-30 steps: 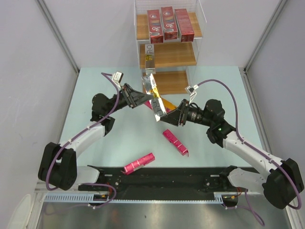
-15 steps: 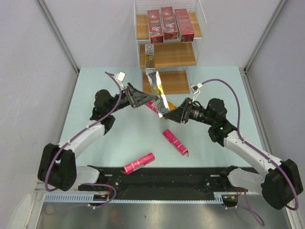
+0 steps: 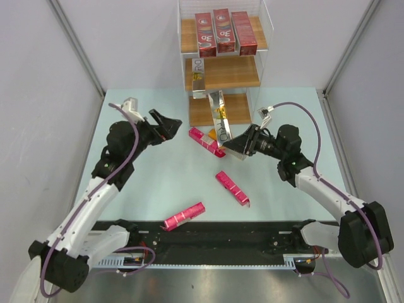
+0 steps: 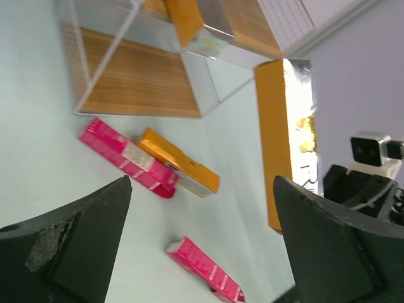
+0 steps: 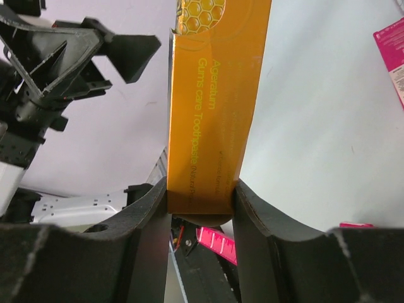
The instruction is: Place and organize the toothpastes onto the shelf
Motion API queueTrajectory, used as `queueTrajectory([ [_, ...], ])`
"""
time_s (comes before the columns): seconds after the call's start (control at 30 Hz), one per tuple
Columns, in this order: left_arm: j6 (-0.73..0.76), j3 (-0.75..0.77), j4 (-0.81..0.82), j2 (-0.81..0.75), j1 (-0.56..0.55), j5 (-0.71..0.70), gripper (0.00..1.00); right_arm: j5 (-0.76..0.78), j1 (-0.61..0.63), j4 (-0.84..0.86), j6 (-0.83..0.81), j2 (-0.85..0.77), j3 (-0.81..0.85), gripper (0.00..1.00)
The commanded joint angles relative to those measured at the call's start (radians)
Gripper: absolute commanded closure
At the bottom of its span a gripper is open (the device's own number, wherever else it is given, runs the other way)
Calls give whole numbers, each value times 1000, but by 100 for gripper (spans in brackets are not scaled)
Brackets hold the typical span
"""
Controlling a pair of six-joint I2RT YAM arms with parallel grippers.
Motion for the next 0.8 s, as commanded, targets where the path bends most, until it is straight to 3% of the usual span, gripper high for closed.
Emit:
queueTrajectory([
  [0.0, 75, -15, -103, -64, -4, -192, 0, -50, -46, 142, 26, 16, 13, 73],
  [0.4, 80, -41, -52, 51, -6, -17, 0, -94, -112, 196, 72, 194, 177, 73],
  [0.77, 60, -178, -11, 46, -6, 0, 0, -70, -117, 213, 167, 439, 380, 73],
])
